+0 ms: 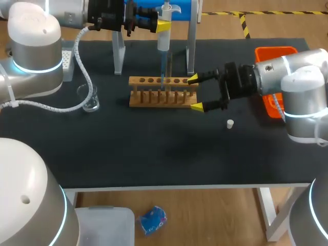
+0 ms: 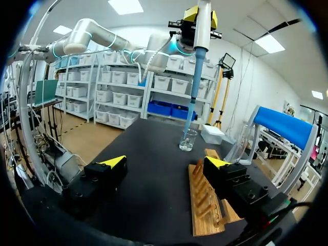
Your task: Invert the test tube, pick up the pipette, mount the tip to pipette, aspirate from beaker and dispense into the tube, eject the tip, return the pipette, and cap with the stopper.
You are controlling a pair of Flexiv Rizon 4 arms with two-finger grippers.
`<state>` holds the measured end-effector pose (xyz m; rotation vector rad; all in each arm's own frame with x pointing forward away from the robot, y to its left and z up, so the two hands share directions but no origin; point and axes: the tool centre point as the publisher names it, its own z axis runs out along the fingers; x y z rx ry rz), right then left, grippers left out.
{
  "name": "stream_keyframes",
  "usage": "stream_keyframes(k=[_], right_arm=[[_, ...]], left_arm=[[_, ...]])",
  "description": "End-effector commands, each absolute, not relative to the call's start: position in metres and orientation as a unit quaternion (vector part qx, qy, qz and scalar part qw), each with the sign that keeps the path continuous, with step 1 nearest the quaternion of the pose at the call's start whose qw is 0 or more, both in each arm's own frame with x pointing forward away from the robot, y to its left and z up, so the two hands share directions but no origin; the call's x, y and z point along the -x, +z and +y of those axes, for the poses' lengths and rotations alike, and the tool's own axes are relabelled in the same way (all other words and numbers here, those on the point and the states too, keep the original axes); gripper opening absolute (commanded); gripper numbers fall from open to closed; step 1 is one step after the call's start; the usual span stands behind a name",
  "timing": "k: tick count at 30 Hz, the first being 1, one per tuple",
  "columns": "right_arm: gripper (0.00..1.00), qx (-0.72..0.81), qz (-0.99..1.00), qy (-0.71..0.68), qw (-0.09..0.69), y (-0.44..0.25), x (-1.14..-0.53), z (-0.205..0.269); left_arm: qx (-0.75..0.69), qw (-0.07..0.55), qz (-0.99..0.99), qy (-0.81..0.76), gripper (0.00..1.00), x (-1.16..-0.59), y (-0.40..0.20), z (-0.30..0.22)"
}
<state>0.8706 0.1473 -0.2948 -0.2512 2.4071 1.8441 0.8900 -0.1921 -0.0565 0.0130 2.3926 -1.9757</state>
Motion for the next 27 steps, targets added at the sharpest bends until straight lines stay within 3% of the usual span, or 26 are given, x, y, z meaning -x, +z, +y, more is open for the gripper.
stream_keyframes(k=[1,13,27], right_arm=[[1.00,0.082,0.791,0.605,0.050,-0.294,-0.870,0.147],[1.00,0.082,0.791,0.605,0.050,-0.294,-0.870,0.147],[1.00,0.082,0.791,0.605,0.050,-0.294,-0.870,0.147]], left_arm=[[-0.005,0.019,0.771,-0.637,0.00,-0.891,-0.056,-0.192],[-0.005,0.019,0.771,-0.637,0.00,-0.891,-0.056,-0.192],[0.011,0.078,0.773,-0.630,0.00,-0.896,-0.046,-0.090]])
